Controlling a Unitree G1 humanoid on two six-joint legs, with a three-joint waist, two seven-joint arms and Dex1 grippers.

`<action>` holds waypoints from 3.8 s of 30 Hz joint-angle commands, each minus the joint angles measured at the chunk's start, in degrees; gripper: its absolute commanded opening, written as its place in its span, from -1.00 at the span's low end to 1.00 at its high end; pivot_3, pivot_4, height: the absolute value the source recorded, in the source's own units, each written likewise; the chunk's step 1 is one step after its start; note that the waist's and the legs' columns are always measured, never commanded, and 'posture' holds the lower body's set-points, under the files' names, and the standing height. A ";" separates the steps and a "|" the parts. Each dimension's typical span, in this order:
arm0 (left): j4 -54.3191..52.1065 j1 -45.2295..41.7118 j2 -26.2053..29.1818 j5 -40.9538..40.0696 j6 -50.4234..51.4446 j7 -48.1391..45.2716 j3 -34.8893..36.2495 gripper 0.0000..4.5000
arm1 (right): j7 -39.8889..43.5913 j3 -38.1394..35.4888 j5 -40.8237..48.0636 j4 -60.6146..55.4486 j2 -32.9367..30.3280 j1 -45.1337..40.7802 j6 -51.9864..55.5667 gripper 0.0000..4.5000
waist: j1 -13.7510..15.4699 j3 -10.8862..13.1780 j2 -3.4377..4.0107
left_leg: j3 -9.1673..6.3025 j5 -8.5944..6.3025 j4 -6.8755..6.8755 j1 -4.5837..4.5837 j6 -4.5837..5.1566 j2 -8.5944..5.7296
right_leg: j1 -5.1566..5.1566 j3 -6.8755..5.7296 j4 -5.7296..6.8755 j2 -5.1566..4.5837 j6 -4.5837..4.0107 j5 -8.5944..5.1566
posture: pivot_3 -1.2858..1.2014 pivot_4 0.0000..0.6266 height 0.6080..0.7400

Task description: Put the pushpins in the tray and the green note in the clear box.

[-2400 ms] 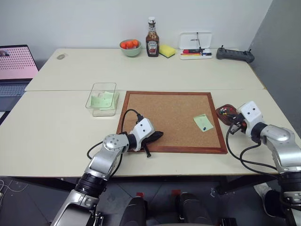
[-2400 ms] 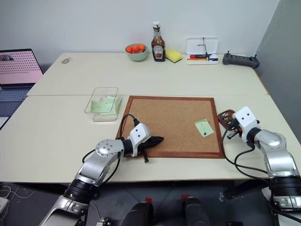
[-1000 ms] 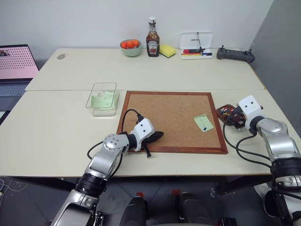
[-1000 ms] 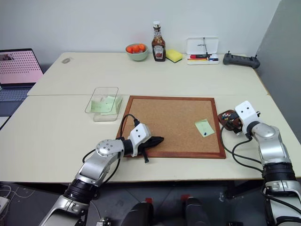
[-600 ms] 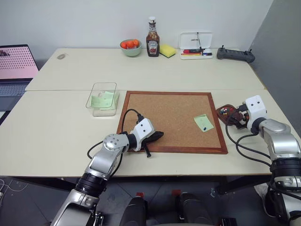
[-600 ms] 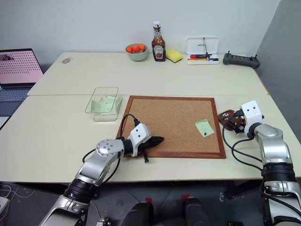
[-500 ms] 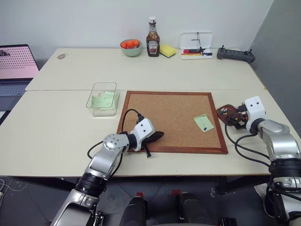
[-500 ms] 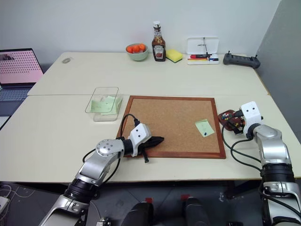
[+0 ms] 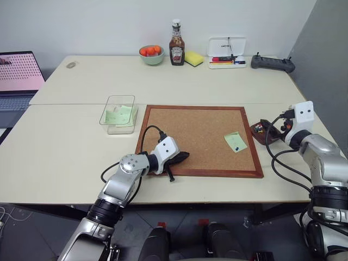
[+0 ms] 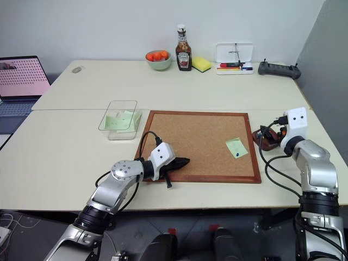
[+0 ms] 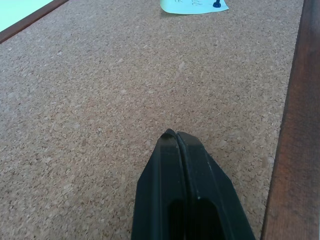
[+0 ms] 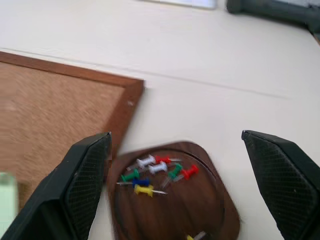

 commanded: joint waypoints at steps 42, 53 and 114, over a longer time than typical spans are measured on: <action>1.67 2.28 0.57 1.72 1.61 -0.93 -2.55 -1.00 | 14.80 13.69 -0.15 -5.95 -2.63 9.46 -8.85 -1.00 | 0.04 0.01 -0.03 | -0.01 -0.01 0.00 -0.01 -0.01 0.00 | 0.00 -0.02 -0.04 -0.02 0.01 -0.04 | 0.03 -0.52 1.00; 1.66 2.32 0.45 1.77 1.60 -0.88 -2.66 -1.00 | 16.53 12.55 1.80 -8.09 -3.58 9.51 -8.68 -1.00 | 0.07 0.02 -0.03 | -0.04 -0.01 -0.06 -0.03 -0.01 0.00 | -0.02 -0.04 -0.06 -0.02 0.01 -0.06 | 0.03 -0.52 1.00; 17.71 -25.78 -27.93 -34.76 36.16 18.53 28.20 0.45 | 14.54 19.02 -8.12 -14.05 -0.83 2.06 -27.34 -1.00 | 0.04 0.21 -0.33 | -0.11 -0.01 0.07 -0.50 -0.05 -0.06 | -0.38 -0.08 -0.03 -0.01 0.42 0.15 | 0.03 -0.52 1.00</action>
